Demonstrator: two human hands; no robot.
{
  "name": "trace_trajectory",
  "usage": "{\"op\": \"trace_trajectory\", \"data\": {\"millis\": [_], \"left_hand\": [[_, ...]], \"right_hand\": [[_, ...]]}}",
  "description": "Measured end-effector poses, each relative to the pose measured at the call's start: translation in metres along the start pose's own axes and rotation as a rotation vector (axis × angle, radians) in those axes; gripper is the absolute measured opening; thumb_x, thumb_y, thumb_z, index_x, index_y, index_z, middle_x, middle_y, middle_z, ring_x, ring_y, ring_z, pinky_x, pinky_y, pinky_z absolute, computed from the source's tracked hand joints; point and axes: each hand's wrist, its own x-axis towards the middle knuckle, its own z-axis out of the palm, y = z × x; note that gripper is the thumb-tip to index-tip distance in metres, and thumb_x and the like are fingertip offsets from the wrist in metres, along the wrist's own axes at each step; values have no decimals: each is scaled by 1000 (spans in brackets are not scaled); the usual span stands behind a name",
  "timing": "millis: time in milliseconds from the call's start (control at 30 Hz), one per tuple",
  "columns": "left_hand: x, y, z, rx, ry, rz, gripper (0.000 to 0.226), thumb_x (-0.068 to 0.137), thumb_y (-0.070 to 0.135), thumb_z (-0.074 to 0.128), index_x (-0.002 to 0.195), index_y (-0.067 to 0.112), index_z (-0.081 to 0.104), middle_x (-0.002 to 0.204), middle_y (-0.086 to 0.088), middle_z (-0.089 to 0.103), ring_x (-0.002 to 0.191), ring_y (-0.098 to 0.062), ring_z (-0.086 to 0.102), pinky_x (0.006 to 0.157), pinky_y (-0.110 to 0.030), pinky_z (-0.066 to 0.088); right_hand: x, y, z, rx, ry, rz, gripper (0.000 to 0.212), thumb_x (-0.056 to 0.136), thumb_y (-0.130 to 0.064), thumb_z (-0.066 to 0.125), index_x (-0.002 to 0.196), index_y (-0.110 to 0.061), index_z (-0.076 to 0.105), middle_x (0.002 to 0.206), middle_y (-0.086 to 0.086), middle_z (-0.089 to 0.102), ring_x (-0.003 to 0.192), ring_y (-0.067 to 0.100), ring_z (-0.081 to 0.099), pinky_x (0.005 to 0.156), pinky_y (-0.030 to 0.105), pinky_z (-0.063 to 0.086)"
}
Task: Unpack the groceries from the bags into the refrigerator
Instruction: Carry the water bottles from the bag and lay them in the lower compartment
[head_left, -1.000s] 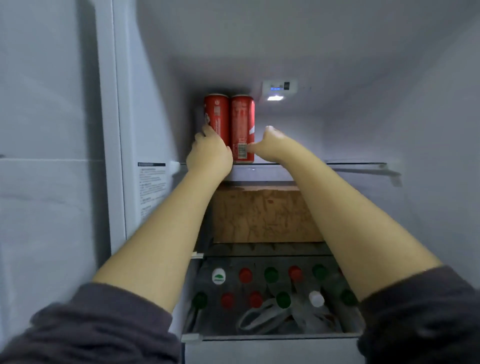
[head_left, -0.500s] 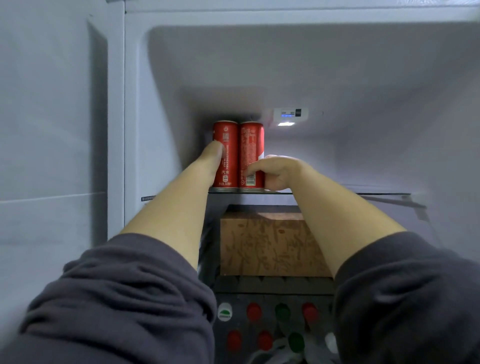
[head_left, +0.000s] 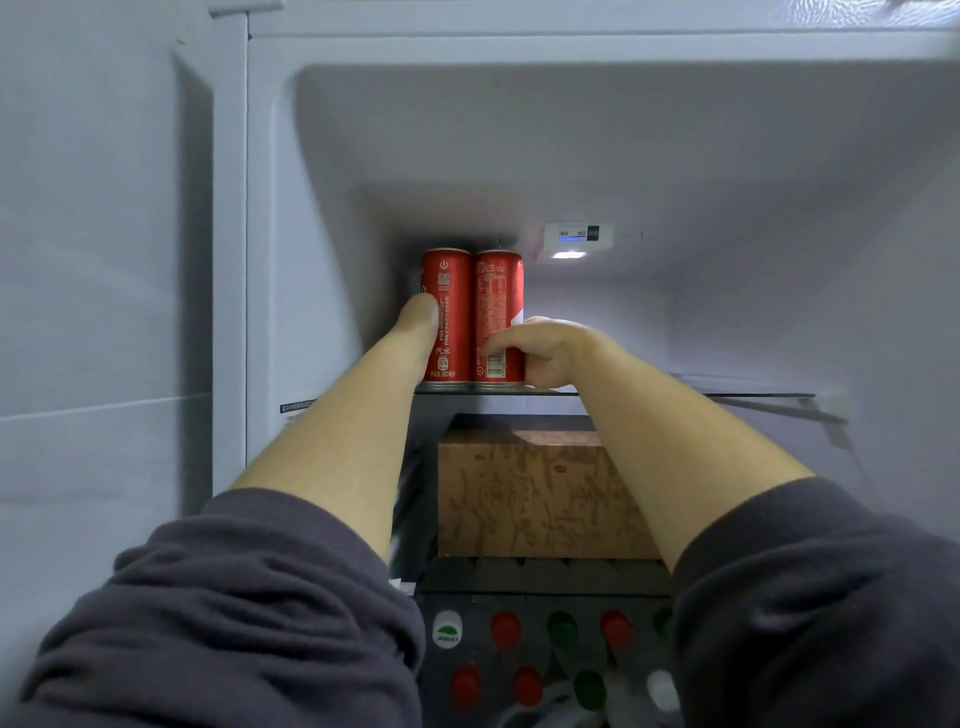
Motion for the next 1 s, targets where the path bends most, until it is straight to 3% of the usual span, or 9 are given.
{"op": "trace_trajectory", "data": {"millis": [133, 233, 300, 400, 533, 667, 1000], "left_hand": [[2, 1, -2, 115, 87, 4, 41, 99, 37, 37, 118, 11, 63, 112, -13, 68, 98, -31, 67, 95, -44, 51], [-8, -3, -1, 345, 160, 38, 47, 93, 36, 50, 130, 7, 52, 122, -13, 63, 105, -32, 63, 93, -37, 49], [-24, -7, 2, 507, 214, 112, 50, 93, 27, 53, 136, 4, 43, 128, -16, 56, 113, -35, 58, 89, -38, 46], [-49, -20, 3, 729, 324, 243, 58, 92, 23, 49, 142, 0, 29, 142, -21, 43, 128, -37, 44, 103, -45, 38], [-95, -49, 6, 954, 388, 554, 64, 93, 24, 47, 149, 5, 22, 155, -15, 29, 143, -31, 25, 118, -43, 23], [-144, -84, 16, 1005, 282, 631, 67, 97, 26, 43, 154, 9, 13, 162, -8, 11, 150, -24, 3, 122, -40, 8], [-268, -118, 56, 982, 168, 510, 61, 100, 29, 39, 153, 9, 17, 163, -6, 10, 150, -21, -3, 123, -40, 3]], "right_hand": [[-24, 1, -5, -211, 108, -53, 67, 91, -22, 68, 146, -8, 32, 147, 9, 43, 135, 28, 42, 116, 45, 30], [-47, 3, -4, -553, 227, -101, 77, 94, -40, 61, 152, -11, 21, 154, 8, 34, 141, 28, 34, 113, 43, 31], [-58, 9, -1, -757, 307, -147, 77, 97, -47, 54, 153, -11, 16, 155, 9, 33, 140, 28, 35, 109, 41, 33], [-73, 25, -2, -981, 460, -239, 74, 99, -53, 42, 155, -13, 13, 157, 12, 29, 144, 31, 27, 116, 48, 25], [-102, 54, -1, -1160, 607, -336, 67, 100, -54, 35, 154, -18, 18, 159, 8, 26, 149, 29, 14, 118, 57, 9], [-142, 85, 3, -1233, 615, -327, 64, 102, -50, 34, 155, -20, 16, 163, 8, 14, 151, 29, 1, 118, 55, 2], [-275, 130, -22, -1390, 420, -37, 67, 102, -52, 27, 156, -17, 8, 163, 11, 9, 150, 34, 3, 119, 57, 6]]}}
